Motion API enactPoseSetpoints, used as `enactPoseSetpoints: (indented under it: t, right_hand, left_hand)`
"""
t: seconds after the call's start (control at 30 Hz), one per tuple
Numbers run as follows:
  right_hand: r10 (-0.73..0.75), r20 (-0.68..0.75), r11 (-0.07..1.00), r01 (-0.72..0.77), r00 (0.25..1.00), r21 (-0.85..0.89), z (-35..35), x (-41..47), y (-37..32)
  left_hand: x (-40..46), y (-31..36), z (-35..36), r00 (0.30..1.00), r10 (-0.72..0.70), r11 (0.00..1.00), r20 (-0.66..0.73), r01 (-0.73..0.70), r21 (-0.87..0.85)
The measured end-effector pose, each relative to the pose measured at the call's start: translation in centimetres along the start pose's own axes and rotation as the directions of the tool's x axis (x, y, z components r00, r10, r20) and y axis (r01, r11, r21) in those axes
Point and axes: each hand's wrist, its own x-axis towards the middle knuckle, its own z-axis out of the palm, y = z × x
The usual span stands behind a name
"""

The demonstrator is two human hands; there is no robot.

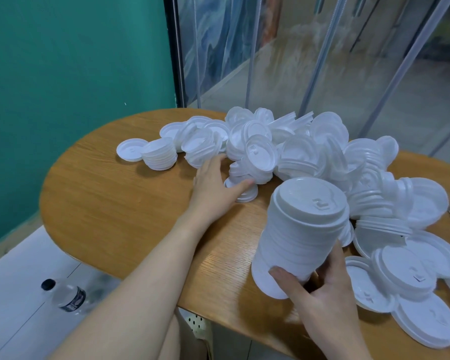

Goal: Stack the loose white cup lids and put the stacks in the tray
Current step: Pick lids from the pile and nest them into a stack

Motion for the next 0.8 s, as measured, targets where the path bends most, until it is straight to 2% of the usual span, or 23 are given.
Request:
enactPoseSetpoints:
  t: [0.1,0.2,0.27,0.4,0.6,0.73,0.8]
  right_hand:
    - [0.003,-0.01,1.0,-0.003,1.0,0.001,0.0,0.1,0.1]
    - [0.013,-0.011,1.0,-0.013,1.0,-0.017,0.0,0.1,0.2]
    - [0.009,-0.009,1.0,-0.009,1.0,-0.02,0.0,0.1,0.3]
    - [-0.002,-0.003,1.0,0.002,1.0,-0.022,0.1,0.2,0.3]
    - [-0.008,-0.013,1.0,0.008,1.0,-0.002,0.2,0.0,0.1]
    - [-0.004,-0.006,1.0,0.004,1.0,-0.002,0.2,0.0,0.0]
    - [-0.009,-0.014,1.0,0.009,1.0,-0.008,0.3,0.0,0.0]
  left_hand:
    - [0.4,0.2,0.4,0.987,0.147,0.989,-0.067,-0.147,0.008]
    - [0.7,0.7,0.7,0.937,0.335,0.93,-0.095,-0.312,0.196]
    - [0.8,1.0,1.0,0.921,0.379,0.899,-0.09,-0.343,0.272]
    - [0.8,0.5,1.4,0.913,0.396,0.873,-0.096,-0.342,0.349]
    - [0.4,-0.1,0.2,0.897,0.383,0.893,-0.22,-0.298,0.337]
    - [-0.5,-0.3,-0.9,0.919,0.321,0.935,-0.229,-0.269,0.231]
    - [-1.2,-0.2,-1.7,0.947,0.222,0.975,-0.232,-0.21,0.075]
